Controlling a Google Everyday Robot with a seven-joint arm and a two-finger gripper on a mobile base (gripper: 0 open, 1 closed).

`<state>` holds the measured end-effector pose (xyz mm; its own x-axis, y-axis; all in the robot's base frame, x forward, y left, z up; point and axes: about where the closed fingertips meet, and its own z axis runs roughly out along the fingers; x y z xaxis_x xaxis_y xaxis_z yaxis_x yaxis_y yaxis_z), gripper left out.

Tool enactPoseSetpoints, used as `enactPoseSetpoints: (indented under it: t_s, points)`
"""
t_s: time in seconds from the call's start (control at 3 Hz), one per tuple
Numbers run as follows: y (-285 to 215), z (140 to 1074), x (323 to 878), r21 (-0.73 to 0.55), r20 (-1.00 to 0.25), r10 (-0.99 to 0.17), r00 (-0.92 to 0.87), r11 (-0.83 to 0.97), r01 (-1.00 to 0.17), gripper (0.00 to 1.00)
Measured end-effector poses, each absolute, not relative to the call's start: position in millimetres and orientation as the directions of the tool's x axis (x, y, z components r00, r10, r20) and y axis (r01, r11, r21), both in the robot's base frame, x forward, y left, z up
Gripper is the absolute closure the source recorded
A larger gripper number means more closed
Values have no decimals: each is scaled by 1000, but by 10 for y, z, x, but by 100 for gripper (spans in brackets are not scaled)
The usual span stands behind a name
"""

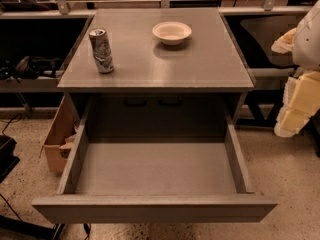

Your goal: Place redbull can into top drawer

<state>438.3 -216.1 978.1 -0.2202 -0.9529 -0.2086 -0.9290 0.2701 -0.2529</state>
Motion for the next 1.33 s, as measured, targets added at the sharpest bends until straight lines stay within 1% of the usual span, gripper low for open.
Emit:
enactPoseSetpoints:
  t_s: [0.33, 0.67, 1.0, 1.33]
  points:
    - [-2141, 9794, 4406, -262, -220, -951, -215, 270, -926, 0]
    - [-1774, 9749, 4802, -278, -358, -922, -146, 254, -926, 0]
    - [-1364, 9683, 5207, -282, -562, -824, -75, 276, -919, 0]
    - [-810, 9696, 5668, -260, -756, -655, 2, 298, -918, 0]
